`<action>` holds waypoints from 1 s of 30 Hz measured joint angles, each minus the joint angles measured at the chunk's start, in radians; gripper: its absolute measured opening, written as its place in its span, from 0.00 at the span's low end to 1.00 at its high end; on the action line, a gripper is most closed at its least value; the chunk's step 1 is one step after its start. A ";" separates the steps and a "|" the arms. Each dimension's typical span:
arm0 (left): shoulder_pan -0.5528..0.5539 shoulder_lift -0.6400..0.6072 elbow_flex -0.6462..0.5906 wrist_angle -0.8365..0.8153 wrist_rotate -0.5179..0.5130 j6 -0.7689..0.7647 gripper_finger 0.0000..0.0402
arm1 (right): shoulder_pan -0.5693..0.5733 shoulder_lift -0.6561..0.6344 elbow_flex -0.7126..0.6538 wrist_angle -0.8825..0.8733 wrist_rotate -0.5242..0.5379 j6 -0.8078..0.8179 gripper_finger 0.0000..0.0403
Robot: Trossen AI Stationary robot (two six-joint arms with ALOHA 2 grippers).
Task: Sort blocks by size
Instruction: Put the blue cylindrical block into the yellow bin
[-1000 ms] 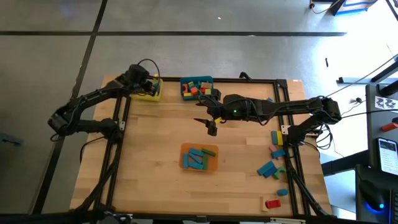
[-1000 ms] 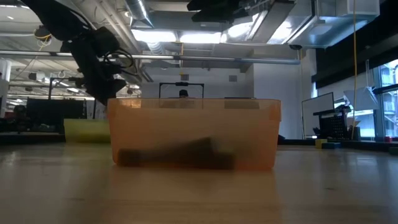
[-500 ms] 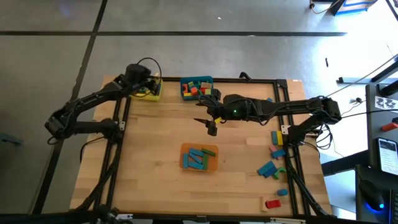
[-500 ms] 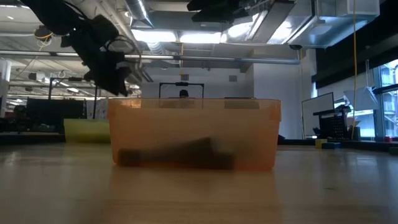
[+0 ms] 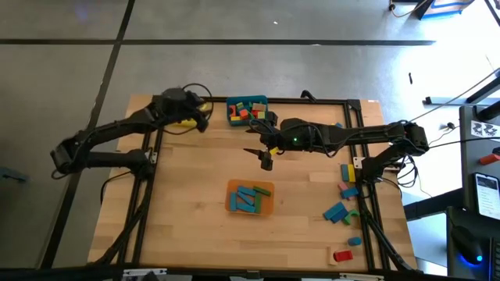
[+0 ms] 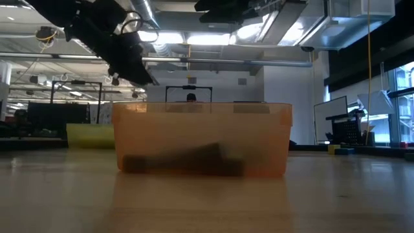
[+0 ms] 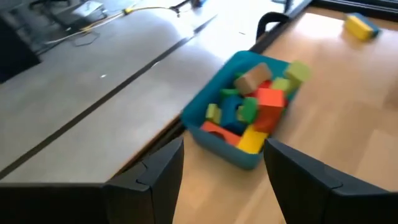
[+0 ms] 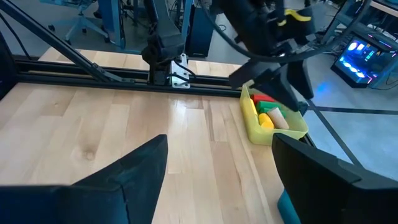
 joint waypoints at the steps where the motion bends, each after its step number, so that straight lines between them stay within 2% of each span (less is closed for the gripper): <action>1: -0.014 0.000 0.000 0.000 0.000 0.008 0.51 | 0.000 0.000 0.000 0.000 0.000 0.000 0.71; 10: -0.136 -0.002 0.000 0.000 0.004 0.082 0.51 | 0.000 0.000 0.000 0.004 0.000 0.000 0.71; 16: -0.187 -0.002 0.000 0.005 0.003 0.098 0.51 | 0.000 0.000 0.000 0.009 0.000 0.004 0.71; 21: -0.213 -0.002 -0.001 0.002 0.003 0.132 0.51 | 0.001 0.000 0.000 0.005 0.012 0.068 0.71; 30: -0.217 -0.002 -0.001 -0.008 0.002 0.150 0.51 | 0.056 -0.052 -0.001 -0.175 0.036 0.100 0.71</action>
